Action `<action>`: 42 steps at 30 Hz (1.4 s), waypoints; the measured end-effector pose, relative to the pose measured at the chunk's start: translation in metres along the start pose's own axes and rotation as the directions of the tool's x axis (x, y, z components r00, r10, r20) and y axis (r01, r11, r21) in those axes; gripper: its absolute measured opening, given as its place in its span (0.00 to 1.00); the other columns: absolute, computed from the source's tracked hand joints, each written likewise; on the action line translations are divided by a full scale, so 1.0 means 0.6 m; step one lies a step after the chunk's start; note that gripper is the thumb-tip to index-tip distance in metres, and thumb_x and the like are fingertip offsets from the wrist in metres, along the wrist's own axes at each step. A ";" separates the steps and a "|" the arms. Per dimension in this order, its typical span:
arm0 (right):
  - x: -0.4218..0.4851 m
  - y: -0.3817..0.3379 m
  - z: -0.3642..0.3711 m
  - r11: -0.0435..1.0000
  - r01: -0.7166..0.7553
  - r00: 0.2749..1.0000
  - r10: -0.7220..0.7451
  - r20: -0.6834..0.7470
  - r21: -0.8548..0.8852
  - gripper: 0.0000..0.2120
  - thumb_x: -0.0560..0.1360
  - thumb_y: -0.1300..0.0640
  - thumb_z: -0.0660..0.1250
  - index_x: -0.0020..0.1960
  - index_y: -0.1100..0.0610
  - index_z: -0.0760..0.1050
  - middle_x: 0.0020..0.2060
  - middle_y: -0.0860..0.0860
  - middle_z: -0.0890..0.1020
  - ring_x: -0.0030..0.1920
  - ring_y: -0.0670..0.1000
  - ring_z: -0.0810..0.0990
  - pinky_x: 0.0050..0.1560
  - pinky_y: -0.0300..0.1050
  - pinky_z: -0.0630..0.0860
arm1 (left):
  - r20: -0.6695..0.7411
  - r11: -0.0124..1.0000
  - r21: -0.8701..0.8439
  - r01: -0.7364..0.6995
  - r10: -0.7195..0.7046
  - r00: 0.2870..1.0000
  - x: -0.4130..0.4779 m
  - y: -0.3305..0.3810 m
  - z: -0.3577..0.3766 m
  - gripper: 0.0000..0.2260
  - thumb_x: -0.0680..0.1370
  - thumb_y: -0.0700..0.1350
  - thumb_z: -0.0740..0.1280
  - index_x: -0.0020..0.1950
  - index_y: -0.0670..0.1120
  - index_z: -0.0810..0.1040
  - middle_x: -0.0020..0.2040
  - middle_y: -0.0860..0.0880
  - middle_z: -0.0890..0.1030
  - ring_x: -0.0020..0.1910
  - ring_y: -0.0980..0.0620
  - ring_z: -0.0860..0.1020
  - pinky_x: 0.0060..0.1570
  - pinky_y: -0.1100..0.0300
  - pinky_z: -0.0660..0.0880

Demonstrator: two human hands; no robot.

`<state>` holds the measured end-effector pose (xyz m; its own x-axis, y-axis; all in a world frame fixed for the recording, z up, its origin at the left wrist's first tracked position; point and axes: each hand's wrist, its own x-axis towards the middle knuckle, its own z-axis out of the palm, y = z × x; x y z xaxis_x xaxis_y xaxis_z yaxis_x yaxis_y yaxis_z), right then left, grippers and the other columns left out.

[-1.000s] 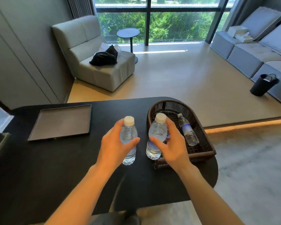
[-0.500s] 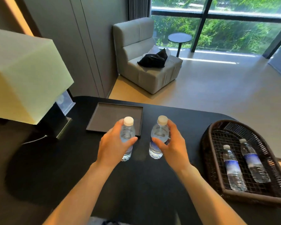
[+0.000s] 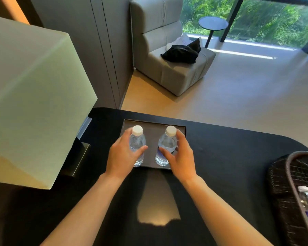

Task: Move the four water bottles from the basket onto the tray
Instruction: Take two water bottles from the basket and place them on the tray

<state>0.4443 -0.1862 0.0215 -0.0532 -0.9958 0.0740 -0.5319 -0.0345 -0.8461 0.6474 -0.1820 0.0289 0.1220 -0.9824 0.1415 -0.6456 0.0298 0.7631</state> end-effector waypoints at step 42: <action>0.246 0.038 0.195 0.998 0.026 0.999 -0.025 0.028 -0.055 0.44 0.72 0.51 0.79 0.78 0.45 0.57 0.75 0.47 0.71 0.73 0.52 0.72 0.70 0.53 0.72 | -0.055 0.996 -0.092 0.007 -0.012 0.998 0.249 -0.143 0.060 0.36 0.74 0.48 0.77 0.77 0.53 0.62 0.73 0.47 0.71 0.71 0.48 0.70 0.62 0.56 0.73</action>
<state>0.5231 -0.3441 -0.0486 -0.0158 -0.9967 0.0800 -0.5788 -0.0561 -0.8136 0.6938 -0.3377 -0.0379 0.1706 -0.9711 0.1669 -0.5726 0.0401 0.8188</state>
